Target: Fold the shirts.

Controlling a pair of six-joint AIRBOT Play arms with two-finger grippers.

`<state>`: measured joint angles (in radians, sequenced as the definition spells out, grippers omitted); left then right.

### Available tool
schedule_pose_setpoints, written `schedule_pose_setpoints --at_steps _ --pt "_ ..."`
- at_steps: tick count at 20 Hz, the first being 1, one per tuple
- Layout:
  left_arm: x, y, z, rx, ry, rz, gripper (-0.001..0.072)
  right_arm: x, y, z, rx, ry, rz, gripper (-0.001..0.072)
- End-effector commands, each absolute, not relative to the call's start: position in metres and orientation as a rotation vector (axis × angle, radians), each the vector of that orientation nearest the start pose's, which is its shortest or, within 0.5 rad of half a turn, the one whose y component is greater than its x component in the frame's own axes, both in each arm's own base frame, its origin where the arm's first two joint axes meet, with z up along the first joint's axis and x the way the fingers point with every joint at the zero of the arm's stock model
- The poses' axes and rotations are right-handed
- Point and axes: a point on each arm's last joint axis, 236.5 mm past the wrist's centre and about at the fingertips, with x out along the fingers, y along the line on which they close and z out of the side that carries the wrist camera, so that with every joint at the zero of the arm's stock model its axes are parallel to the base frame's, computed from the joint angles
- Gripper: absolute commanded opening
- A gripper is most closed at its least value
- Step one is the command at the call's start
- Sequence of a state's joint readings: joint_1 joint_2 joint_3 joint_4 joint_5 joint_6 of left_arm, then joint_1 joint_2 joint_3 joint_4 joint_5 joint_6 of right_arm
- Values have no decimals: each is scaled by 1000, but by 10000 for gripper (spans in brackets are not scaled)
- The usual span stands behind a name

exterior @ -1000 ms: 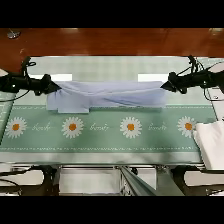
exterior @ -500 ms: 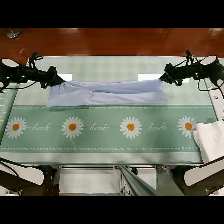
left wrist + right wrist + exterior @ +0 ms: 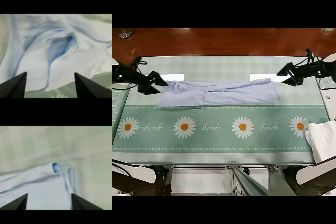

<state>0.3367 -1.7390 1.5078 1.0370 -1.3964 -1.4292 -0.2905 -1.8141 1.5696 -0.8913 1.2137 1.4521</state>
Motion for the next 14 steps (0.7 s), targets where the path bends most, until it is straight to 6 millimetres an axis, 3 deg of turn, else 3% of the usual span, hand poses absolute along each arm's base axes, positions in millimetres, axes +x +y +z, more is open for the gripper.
schedule_pose_setpoints --at_steps 1,3,5,8,12,13,14 --pt "391 92 -38 -575 1477 45 699 447 -41 -63 690 1452 95 619" --pt "402 87 -23 -602 1263 63 699 435 -28 -82 738 1488 113 618" --pt "403 61 -3 -616 1081 18 699 435 -3 -90 799 1487 192 618" --pt "385 3 18 -642 995 -109 699 448 34 -92 841 1468 279 618" --pt "366 -84 21 -619 1087 -322 699 457 81 -90 828 1482 370 591" --pt "363 -101 17 -596 1110 -359 692 459 91 -84 816 1480 393 443" --pt "360 -120 13 -580 1137 -400 485 458 97 -77 792 1489 418 167"
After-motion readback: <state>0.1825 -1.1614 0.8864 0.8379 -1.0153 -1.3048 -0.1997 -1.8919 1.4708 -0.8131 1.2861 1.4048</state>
